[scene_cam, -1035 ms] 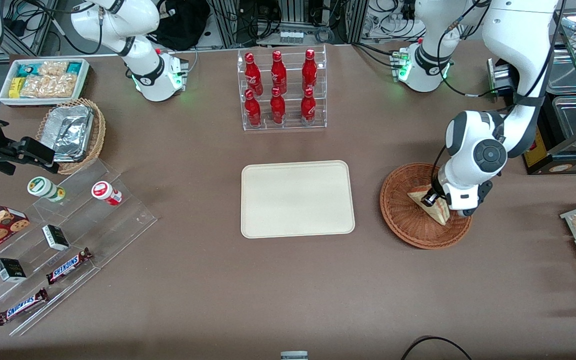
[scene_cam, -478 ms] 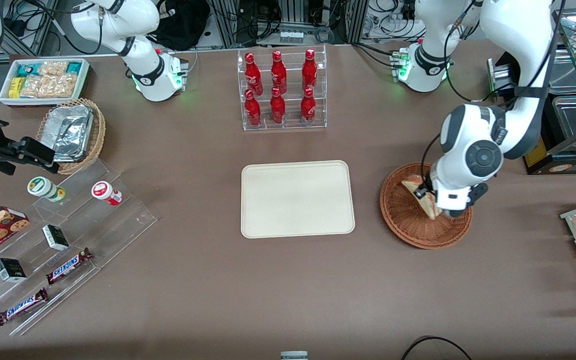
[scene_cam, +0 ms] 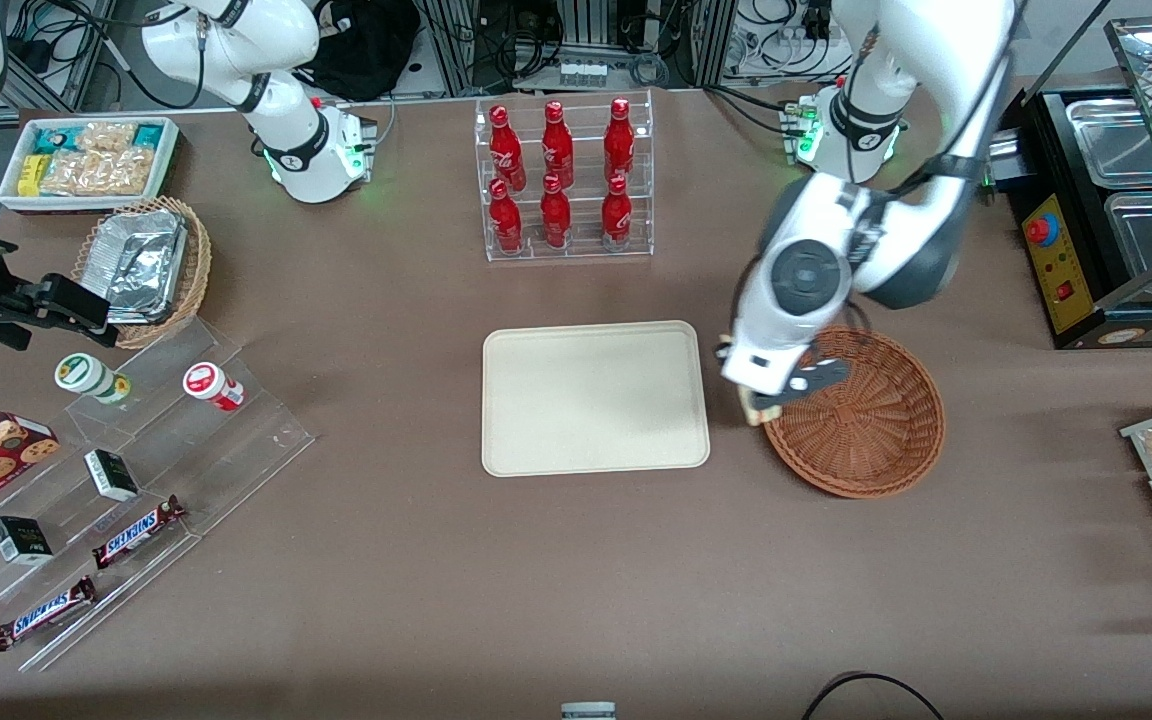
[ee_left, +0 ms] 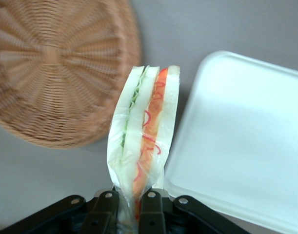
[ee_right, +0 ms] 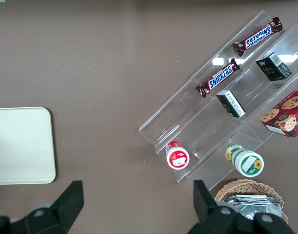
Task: Place sandwich from basket to tray
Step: 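Lift the sandwich and carry it over the cream tray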
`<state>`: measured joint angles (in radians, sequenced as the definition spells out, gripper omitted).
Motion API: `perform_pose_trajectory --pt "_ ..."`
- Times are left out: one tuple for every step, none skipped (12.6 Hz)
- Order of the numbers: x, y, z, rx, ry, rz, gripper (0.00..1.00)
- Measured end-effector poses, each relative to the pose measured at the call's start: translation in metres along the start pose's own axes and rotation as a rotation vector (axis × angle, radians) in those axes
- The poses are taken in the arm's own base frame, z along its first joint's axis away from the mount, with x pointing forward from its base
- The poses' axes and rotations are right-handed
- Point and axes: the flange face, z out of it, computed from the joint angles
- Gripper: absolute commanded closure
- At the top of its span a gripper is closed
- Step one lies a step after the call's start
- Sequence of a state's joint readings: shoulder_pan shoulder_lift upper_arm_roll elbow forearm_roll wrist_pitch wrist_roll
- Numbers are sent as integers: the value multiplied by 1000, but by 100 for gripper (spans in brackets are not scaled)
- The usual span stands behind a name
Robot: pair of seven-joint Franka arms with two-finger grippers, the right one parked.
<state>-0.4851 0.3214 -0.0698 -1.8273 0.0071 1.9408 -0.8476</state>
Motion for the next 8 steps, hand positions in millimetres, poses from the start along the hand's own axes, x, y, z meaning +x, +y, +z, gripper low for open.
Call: perform_pose_trajectory --pt "-7 21 5 3 3 30 96" --pt "-10 39 11 5 3 49 96" --pt "-11 56 18 5 3 67 96" --pt "-12 73 25 1 0 77 96" --pt "-16 91 31 -3 -2 79 96" --pt "-20 107 37 -6 -2 81 96" --pt "-26 122 42 -9 -1 85 96" --pt "-31 135 47 -10 1 92 96"
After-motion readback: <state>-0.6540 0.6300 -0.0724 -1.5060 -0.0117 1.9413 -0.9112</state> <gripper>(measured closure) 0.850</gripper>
